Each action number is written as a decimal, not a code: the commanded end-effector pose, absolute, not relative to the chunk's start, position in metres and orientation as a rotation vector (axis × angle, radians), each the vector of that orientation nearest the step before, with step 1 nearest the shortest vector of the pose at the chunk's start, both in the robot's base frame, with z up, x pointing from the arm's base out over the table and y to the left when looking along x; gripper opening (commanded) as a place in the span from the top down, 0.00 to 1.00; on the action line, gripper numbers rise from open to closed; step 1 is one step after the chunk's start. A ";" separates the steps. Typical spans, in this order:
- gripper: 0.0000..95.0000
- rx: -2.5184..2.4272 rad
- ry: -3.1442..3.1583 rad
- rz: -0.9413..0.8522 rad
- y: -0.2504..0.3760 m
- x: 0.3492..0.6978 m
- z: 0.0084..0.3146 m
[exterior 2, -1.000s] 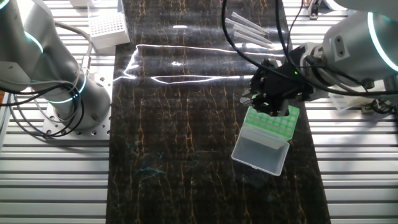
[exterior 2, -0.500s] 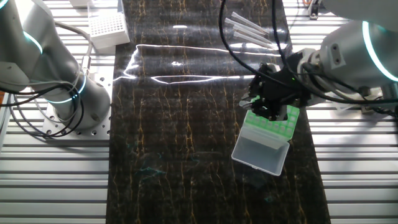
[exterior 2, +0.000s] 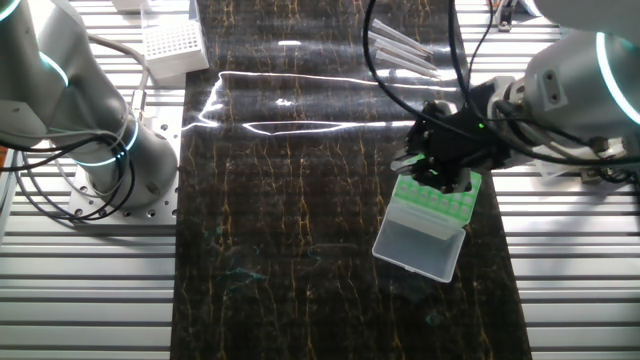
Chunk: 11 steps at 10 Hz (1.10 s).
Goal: Insert a large pipette tip into the holder for large pipette tips
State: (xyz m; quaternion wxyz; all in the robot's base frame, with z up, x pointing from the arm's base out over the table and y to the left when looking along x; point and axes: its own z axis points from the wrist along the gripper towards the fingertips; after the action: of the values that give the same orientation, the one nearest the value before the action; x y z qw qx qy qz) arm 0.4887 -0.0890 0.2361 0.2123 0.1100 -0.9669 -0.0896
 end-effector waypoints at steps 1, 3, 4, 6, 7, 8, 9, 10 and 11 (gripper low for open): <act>1.00 0.319 -2.677 -0.233 -0.086 0.502 0.239; 1.00 0.320 -2.678 -0.220 -0.081 0.514 0.239; 1.00 0.322 -2.677 -0.219 -0.079 0.518 0.239; 1.00 0.322 -2.676 -0.220 -0.074 0.529 0.240; 1.00 0.319 -2.676 -0.219 -0.071 0.535 0.241; 1.00 0.318 -2.679 -0.219 -0.067 0.542 0.241; 1.00 0.313 -2.679 -0.218 -0.063 0.549 0.243; 1.00 0.303 -2.679 -0.215 -0.059 0.560 0.246; 1.00 0.298 -2.680 -0.214 -0.057 0.564 0.247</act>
State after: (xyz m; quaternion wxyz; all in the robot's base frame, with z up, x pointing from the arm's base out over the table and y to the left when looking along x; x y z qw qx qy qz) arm 0.5701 -0.0541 0.2487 0.2163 0.1063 -0.9675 -0.0764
